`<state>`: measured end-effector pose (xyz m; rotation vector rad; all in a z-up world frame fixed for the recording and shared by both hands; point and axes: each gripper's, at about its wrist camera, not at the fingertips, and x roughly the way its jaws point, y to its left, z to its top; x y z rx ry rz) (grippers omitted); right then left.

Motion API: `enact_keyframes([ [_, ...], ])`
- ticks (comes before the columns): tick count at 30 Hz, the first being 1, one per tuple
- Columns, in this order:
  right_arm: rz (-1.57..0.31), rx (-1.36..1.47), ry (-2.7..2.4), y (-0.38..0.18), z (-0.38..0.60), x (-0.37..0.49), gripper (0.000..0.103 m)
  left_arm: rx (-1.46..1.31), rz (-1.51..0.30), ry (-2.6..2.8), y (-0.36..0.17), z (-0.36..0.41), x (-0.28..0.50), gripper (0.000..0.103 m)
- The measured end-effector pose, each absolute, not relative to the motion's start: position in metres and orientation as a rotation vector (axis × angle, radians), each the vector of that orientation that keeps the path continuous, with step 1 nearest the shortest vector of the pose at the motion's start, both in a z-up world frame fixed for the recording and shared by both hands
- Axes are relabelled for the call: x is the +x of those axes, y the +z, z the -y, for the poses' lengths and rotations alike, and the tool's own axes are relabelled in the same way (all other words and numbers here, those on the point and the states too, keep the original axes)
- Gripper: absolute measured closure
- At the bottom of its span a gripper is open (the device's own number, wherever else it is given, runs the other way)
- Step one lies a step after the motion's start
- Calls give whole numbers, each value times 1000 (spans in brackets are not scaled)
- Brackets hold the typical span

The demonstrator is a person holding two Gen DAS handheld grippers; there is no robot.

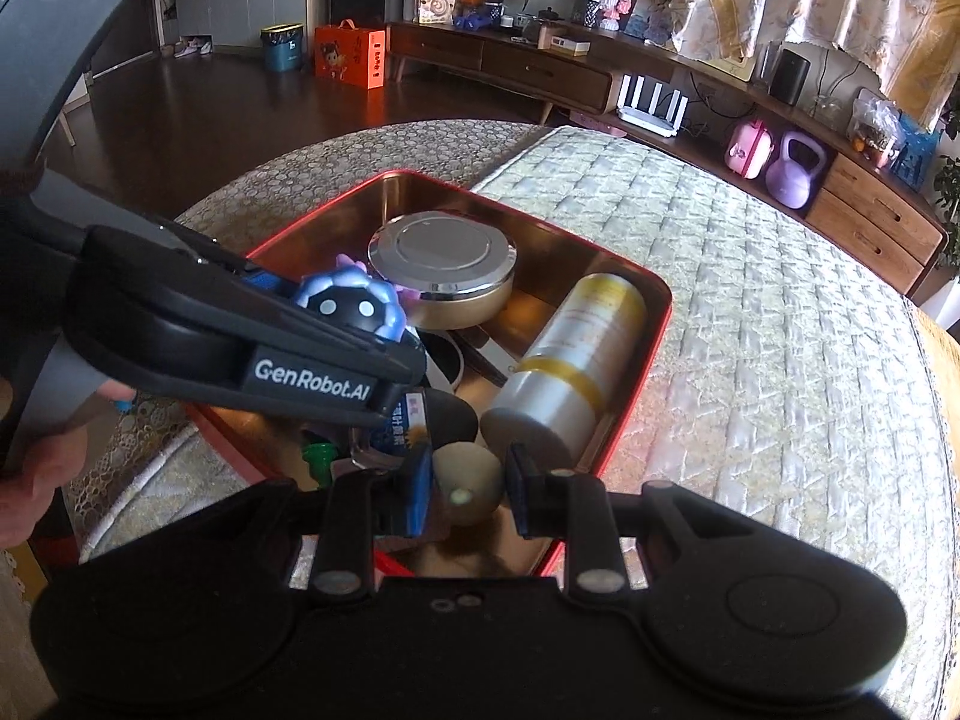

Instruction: Organize rigid objects

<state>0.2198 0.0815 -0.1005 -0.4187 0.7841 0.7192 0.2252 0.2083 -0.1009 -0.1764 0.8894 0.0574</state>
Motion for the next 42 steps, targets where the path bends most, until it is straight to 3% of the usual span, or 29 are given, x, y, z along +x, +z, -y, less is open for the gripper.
enact_keyframes([
  [10, -781, -397, 710, -96, -77, 217, 76, -156, -884, 67, -102, -205, 225, 49],
  [16, -761, -372, 716, -87, -67, 211, 74, -153, -850, 74, -93, -204, 215, 37],
  [23, -743, -301, 720, -71, -51, 203, 70, -146, -804, 75, -75, -196, 198, 36],
  [38, -672, -164, 731, -39, -1, 174, 44, -104, -697, 84, -38, -174, 152, 24],
  [42, -644, -136, 742, -30, 13, 164, 31, -102, -684, 89, -33, -169, 141, 24],
])
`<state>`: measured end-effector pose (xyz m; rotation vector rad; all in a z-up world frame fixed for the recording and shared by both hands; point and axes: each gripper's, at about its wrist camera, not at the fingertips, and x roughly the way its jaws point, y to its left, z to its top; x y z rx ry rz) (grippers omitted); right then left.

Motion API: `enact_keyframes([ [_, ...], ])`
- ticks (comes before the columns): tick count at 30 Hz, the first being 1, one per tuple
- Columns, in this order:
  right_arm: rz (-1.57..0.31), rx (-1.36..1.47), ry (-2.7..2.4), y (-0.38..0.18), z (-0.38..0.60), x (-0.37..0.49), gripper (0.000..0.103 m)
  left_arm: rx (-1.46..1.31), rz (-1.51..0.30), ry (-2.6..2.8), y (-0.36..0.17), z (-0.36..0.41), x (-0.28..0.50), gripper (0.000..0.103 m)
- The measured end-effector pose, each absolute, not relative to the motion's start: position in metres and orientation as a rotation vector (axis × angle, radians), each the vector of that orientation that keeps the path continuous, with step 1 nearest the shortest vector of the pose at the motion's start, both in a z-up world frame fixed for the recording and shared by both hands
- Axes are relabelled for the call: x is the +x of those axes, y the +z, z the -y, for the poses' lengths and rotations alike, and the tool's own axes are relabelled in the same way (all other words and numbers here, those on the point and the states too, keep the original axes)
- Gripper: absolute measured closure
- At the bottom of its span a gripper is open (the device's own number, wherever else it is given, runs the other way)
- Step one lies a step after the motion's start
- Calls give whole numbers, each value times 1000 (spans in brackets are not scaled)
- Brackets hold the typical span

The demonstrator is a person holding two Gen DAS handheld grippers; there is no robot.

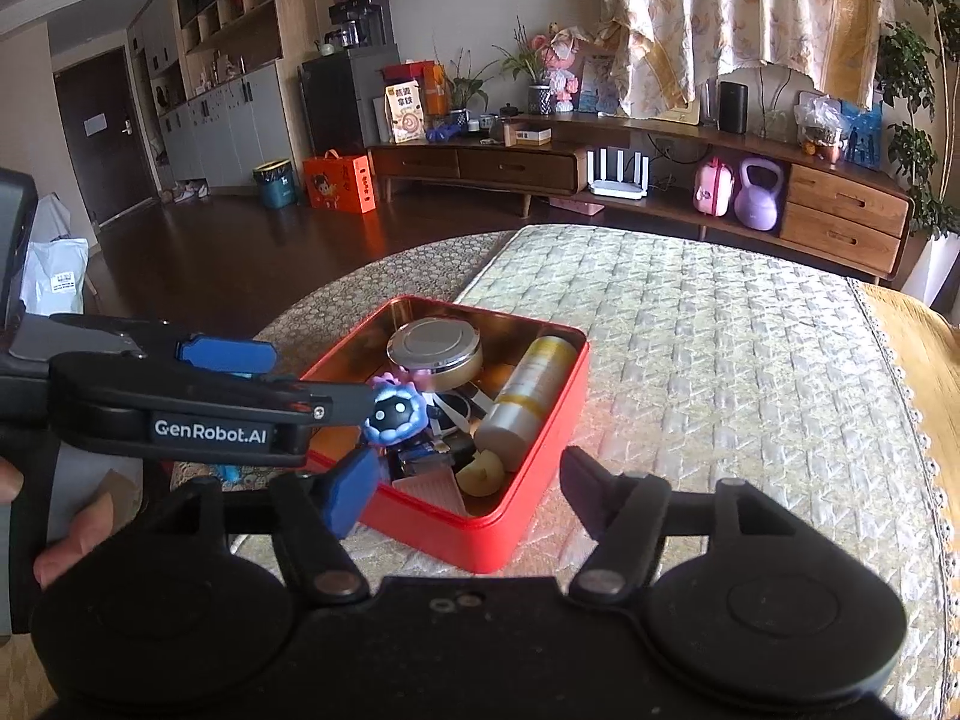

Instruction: Organize rigid objects

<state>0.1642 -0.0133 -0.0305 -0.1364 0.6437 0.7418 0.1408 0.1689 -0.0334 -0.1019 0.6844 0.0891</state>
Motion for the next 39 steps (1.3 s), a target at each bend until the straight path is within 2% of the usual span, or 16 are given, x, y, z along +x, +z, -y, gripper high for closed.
enact_keyframes([
  [3, -615, -116, 753, -26, 23, 156, 20, -99, -668, 108, -30, -164, 131, 24],
  [7, -580, -103, 756, -21, 36, 148, 10, -78, -643, 116, -24, -154, 117, 17],
  [11, -525, -70, 738, -16, 50, 141, 0, -68, -635, 116, -20, -146, 107, 15],
  [19, -479, -7, 713, -15, 71, 126, 0, -107, -618, 113, -17, -134, 88, 5],
  [39, -447, 20, 666, -23, 91, 100, 0, -133, -603, 137, -21, -104, 56, 5],
])
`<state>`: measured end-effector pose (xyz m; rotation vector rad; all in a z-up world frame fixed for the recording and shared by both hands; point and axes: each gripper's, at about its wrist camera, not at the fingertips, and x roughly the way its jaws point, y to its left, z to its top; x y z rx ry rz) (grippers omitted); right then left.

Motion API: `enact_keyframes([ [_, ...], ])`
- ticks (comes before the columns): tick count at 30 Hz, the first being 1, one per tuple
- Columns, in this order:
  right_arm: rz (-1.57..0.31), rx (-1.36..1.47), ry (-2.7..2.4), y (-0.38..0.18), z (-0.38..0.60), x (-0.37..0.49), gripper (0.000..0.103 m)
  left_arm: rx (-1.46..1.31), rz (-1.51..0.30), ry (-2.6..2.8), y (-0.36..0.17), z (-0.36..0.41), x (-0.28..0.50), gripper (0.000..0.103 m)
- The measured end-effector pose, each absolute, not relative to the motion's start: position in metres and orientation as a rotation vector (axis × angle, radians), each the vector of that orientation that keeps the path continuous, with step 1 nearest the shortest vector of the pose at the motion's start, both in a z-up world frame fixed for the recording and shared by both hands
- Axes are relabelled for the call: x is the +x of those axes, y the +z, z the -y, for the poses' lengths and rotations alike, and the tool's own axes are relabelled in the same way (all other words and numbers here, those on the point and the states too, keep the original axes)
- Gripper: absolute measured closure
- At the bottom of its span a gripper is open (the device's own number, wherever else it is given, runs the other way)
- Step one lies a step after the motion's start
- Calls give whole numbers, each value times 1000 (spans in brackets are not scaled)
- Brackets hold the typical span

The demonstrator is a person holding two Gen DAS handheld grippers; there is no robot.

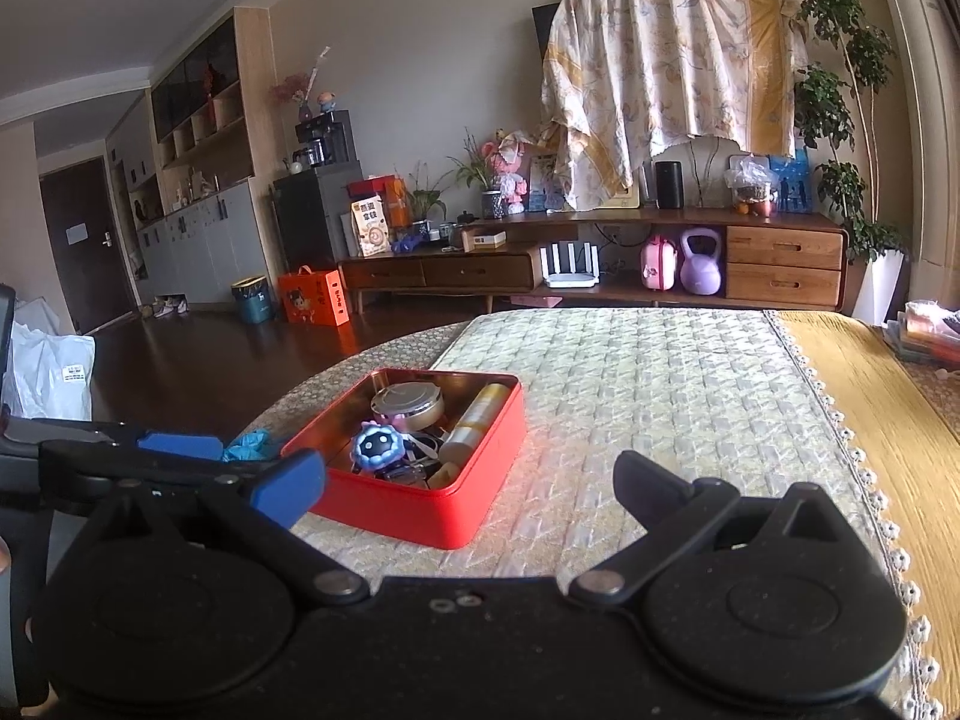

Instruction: Organize rigid objects

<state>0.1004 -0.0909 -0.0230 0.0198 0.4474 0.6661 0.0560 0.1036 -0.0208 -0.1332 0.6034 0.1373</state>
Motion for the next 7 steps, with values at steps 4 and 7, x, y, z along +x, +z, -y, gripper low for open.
enact_keyframes([
  [4, -455, 28, 667, -27, 94, 100, 0, -136, -604, 136, -22, -101, 55, 5],
  [7, -464, 33, 665, -30, 96, 103, 0, -136, -608, 133, -23, -97, 55, 5],
])
